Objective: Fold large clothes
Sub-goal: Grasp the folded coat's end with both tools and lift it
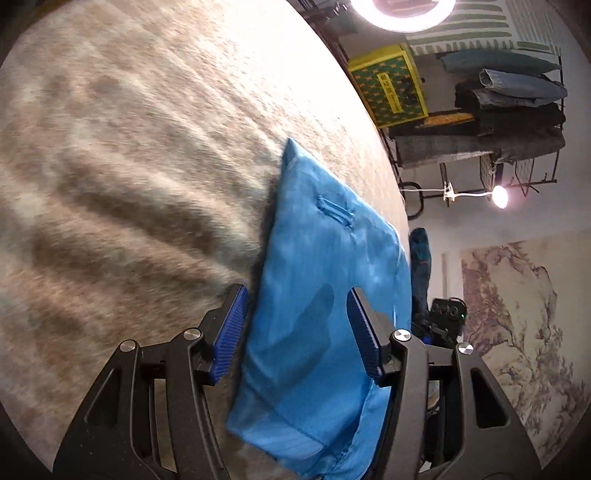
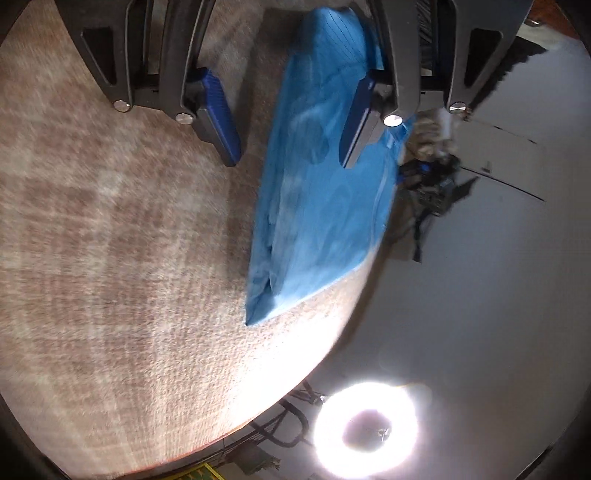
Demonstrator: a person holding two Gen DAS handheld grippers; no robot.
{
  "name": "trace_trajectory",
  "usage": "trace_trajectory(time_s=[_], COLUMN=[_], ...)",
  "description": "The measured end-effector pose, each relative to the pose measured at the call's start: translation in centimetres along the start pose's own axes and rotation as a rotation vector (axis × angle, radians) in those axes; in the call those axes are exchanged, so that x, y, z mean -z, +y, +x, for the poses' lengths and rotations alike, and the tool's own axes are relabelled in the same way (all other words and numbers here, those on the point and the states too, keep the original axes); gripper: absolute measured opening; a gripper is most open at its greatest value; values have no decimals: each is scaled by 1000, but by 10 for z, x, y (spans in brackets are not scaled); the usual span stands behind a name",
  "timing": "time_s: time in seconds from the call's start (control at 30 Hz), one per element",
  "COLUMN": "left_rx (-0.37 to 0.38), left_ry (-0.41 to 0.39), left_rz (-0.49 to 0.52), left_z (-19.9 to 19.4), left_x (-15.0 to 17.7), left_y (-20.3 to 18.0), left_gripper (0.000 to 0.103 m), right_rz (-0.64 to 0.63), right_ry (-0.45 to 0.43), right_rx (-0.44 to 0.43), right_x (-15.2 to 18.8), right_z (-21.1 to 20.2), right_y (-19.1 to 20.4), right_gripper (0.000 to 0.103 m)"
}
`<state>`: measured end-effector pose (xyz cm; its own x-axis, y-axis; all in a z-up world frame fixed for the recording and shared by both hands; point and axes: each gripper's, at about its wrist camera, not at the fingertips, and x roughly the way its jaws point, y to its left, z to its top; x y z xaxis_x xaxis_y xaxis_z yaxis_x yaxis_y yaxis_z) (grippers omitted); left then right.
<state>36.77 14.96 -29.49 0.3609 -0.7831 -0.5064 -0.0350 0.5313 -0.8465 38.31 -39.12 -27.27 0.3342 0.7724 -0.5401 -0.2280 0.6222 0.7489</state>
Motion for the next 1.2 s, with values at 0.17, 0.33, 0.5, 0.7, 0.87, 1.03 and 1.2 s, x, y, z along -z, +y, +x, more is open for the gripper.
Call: trace_trajectory(time_s=[0.17, 0.33, 0.5, 0.7, 0.87, 1.03, 1.2], left_rx=[26, 40, -22, -132, -158, -154, -146], left_ry=[27, 28, 16, -11, -48, -80, -95], left_rz=[19, 10, 52, 165, 253, 312, 342], left_z=[16, 23, 30, 34, 23, 12, 12], left_x=[-7, -7, -3, 10, 18, 24, 26], left_y=[-12, -17, -29, -51, -75, -100, -119], left_gripper=[56, 56, 43, 13, 9, 8, 7], right_rz=[-11, -10, -26, -82, -146, -200, -233], right_ry=[25, 16, 24, 15, -17, -55, -102], right_rx=[-34, -89, -57, 61, 138, 173, 192], right_x=[-6, -2, -4, -2, 4, 10, 16], right_z=[16, 23, 35, 39, 33, 21, 3], right_y=[2, 7, 19, 41, 68, 93, 108], right_gripper=[37, 37, 28, 14, 6, 4, 4])
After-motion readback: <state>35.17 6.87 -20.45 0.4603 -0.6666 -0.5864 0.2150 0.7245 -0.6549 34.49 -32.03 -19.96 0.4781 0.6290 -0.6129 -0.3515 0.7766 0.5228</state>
